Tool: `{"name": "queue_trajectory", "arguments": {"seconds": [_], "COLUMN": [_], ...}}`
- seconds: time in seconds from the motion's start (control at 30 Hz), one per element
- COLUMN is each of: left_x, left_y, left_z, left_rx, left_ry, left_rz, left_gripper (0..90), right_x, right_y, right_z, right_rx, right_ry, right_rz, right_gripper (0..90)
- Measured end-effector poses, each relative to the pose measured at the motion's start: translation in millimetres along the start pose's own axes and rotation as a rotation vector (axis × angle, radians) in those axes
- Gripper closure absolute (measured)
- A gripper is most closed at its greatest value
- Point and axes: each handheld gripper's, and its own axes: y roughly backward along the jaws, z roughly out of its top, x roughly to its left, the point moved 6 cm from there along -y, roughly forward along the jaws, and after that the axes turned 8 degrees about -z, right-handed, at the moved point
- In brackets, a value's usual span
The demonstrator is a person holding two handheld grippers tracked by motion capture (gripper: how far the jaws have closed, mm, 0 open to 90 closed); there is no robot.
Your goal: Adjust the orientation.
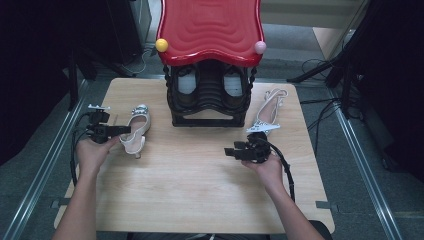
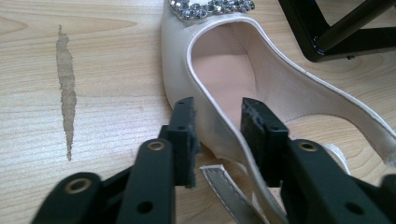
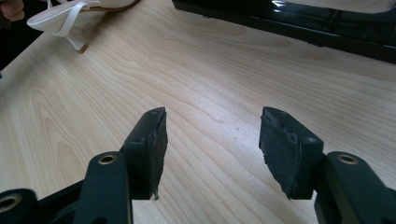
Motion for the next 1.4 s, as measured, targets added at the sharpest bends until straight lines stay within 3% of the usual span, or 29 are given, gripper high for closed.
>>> {"name": "queue_trajectory", "arguments": {"seconds": [0.07, 0.2, 0.27, 0.43, 0.57, 0.7, 1.07, 1.23, 1.4], "left_x": [-0.5, 1.4, 2.9, 3.2, 0.8, -6.6, -25.4, -37.7, -51.0], "left_y": [-1.6, -1.8, -1.7, -0.5, 6.5, 12.5, 24.7, 29.9, 33.2], "left_z": [0.0, 0.2, 0.3, 1.8, 4.9, 6.1, -2.7, -9.6, -19.4], "left_rx": [0.007, 0.019, 0.016, 0.02, -0.01, -0.032, -0.009, -0.018, 0.005], "left_ry": [0.012, 0.027, 0.038, 0.042, 0.062, 0.061, 0.042, 0.035, 0.014], "left_rz": [-0.012, 0.026, 0.014, 0.012, -0.048, -0.074, -0.125, -0.141, -0.167], "left_gripper": [72.2, 81.2, 85.5, 86.6, 86.8, 86.8, 86.6, 86.6, 86.5], "right_x": [0.4, 0.9, 1.1, 1.1, 0.3, 0.1, 2.6, 3.6, 7.6], "right_y": [0.2, -0.1, -0.1, 0.2, 0.2, 0.3, -4.4, -8.8, -12.6], "right_z": [-0.9, -1.9, -2.7, -3.0, -2.5, -1.4, 6.7, 10.2, 14.2], "right_rx": [0.008, 0.009, 0.013, 0.012, 0.008, 0.007, 0.001, -0.001, 0.006], "right_ry": [-0.002, -0.004, -0.001, -0.002, 0.002, -0.003, 0.012, 0.016, 0.021], "right_rz": [-0.001, -0.004, -0.005, -0.007, -0.007, -0.004, 0.014, 0.022, 0.033], "right_gripper": [42.7, 42.6, 42.6, 42.5, 42.4, 42.4, 42.3, 42.3, 42.3]}}
